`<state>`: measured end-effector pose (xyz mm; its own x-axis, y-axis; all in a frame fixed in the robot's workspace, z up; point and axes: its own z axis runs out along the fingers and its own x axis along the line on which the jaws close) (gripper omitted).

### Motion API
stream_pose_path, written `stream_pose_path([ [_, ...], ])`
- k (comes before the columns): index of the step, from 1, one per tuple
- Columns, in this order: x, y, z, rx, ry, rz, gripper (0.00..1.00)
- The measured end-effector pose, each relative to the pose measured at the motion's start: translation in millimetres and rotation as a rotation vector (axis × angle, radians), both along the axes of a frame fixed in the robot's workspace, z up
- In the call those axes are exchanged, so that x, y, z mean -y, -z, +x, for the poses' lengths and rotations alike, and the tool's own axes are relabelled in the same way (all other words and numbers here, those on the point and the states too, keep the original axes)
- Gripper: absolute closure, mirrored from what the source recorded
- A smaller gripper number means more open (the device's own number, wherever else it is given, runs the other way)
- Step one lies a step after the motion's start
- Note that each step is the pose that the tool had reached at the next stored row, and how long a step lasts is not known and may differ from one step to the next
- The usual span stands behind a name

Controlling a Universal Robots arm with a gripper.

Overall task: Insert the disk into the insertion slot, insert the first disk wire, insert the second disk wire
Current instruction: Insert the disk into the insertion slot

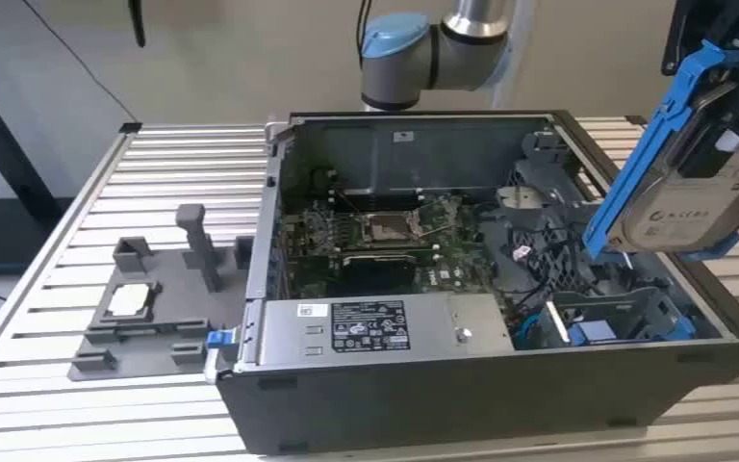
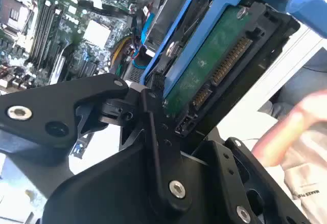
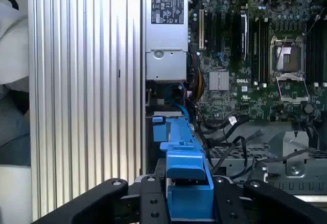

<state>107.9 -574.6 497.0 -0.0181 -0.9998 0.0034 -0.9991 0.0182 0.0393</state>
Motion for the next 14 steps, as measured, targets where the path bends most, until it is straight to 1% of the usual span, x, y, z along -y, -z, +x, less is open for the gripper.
stream_pose_path([
  [11,0.0,0.1,0.0,0.0,0.0,0.0,0.67],
  [14,0.0,1.7,0.0,0.0002,0.0,-0.0003,0.67],
])
